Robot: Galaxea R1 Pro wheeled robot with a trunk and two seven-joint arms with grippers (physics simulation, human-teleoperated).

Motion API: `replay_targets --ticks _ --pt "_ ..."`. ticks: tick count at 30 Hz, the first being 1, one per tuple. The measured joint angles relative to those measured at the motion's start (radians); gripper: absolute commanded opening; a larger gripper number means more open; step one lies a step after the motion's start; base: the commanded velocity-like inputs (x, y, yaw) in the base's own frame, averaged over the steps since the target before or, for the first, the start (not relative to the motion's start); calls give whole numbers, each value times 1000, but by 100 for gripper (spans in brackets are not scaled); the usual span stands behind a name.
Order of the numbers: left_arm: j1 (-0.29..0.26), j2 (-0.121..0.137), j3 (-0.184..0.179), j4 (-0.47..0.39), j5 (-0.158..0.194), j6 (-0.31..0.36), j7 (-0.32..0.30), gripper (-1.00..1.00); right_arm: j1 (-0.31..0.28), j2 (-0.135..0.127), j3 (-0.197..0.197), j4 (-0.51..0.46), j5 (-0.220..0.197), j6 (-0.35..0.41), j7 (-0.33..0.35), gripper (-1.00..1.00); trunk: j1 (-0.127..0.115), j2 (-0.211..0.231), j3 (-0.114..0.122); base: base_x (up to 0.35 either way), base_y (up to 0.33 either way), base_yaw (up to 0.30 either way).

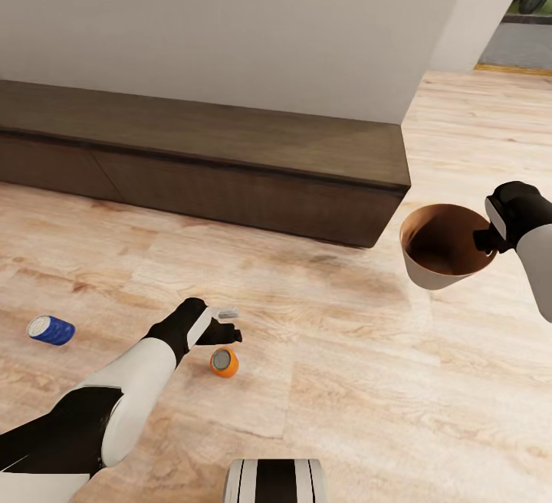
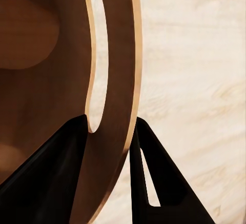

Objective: Put the three can of soda from the living room inside the tash can in the kitchen.

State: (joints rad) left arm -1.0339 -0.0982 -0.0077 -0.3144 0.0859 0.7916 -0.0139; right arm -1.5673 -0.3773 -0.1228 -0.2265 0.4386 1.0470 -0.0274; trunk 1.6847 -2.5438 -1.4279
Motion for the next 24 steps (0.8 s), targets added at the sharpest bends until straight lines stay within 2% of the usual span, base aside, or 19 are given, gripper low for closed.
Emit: replay_targets --ticks 13,24 --pt "0 0 0 0 0 -1 0 100 1 0 -1 0 0 0 0 -100 6 -3 -50 0 0 0" --pt "0 0 0 1 0 -24 0 100 1 0 -2 0 -1 0 0 -100 6 -3 -50 0 0 0"
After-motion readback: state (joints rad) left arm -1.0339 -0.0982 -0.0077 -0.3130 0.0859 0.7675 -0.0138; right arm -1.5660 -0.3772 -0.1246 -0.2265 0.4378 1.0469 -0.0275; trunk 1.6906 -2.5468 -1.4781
